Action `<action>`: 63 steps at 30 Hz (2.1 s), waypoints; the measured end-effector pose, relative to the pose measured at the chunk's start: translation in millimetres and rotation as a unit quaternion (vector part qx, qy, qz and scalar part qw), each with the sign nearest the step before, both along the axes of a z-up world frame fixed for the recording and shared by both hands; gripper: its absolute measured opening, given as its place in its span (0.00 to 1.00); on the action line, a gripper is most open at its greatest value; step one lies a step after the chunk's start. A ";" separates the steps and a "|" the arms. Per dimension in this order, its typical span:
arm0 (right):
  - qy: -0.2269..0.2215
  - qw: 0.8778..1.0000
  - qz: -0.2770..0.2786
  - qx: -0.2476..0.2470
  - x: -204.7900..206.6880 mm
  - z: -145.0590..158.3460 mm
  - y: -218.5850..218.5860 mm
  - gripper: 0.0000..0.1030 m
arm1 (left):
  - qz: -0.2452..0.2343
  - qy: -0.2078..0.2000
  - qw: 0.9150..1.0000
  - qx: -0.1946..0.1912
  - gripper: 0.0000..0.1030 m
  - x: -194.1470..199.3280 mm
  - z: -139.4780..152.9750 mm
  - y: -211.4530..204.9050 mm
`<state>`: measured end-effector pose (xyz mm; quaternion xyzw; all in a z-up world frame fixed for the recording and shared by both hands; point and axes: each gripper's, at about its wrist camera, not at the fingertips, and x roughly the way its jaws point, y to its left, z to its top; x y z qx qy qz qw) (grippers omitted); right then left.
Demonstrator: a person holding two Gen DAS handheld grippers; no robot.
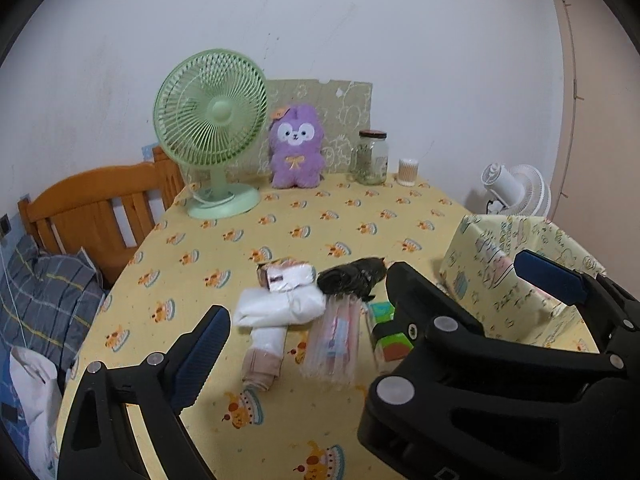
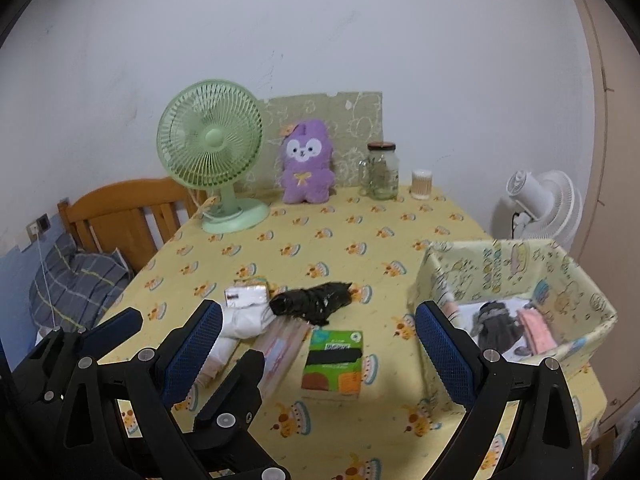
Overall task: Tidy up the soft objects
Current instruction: 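Grasp the clear straw bag with the left tool while the right tool grasps the green tissue pack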
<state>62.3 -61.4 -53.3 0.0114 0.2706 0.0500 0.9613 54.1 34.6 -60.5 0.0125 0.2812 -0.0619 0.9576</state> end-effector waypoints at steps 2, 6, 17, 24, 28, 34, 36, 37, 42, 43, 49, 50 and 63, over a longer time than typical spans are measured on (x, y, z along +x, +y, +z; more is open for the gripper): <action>0.004 1.000 0.003 -0.002 2.0 -6.0 3.1 0.96 | 0.000 0.005 1.000 -0.001 0.93 0.9 -5.7 2.9; 0.016 1.000 0.005 -0.011 6.8 -17.2 8.2 0.96 | 0.002 0.023 1.000 -0.009 0.90 5.9 -18.7 9.0; 0.059 0.998 -0.013 -0.029 27.3 -46.3 10.2 0.94 | -0.002 0.073 0.997 -0.026 0.78 26.6 -47.7 13.8; 0.082 0.996 -0.016 -0.042 42.5 -58.2 5.1 0.88 | -0.027 0.091 0.995 -0.033 0.70 38.5 -56.5 0.7; 0.100 0.994 -0.015 -0.042 52.4 -65.4 1.2 0.84 | -0.035 0.106 0.993 -0.030 0.66 46.7 -62.1 -2.8; 0.124 0.992 -0.011 -0.031 64.2 -76.1 -1.0 0.83 | -0.036 0.118 0.992 -0.018 0.62 54.8 -68.7 -4.5; 0.132 0.991 -0.010 -0.030 67.1 -80.1 -0.7 0.83 | -0.034 0.128 0.991 -0.014 0.58 58.2 -72.8 -4.6; 0.137 0.990 -0.010 -0.029 68.7 -82.7 -0.6 0.83 | -0.034 0.131 0.991 -0.012 0.58 59.3 -74.3 -4.7; 0.167 0.986 -0.006 -0.020 77.0 -95.4 -1.3 0.67 | -0.028 0.145 0.989 0.003 0.56 63.4 -80.1 -7.2; 0.168 0.986 -0.005 -0.021 78.0 -96.4 -1.6 0.65 | -0.028 0.146 0.989 0.004 0.56 63.8 -80.2 -7.7; 0.168 0.985 -0.007 -0.020 81.6 -96.0 -5.6 0.51 | -0.029 0.148 0.988 0.007 0.56 67.6 -79.3 -10.9; 0.169 0.985 -0.008 -0.019 82.0 -95.9 -6.9 0.50 | -0.030 0.148 0.988 0.008 0.55 68.5 -79.1 -12.3; 0.169 0.986 -0.006 -0.002 86.1 -95.9 -19.7 0.50 | -0.032 0.145 0.989 0.004 0.26 74.0 -77.9 -22.0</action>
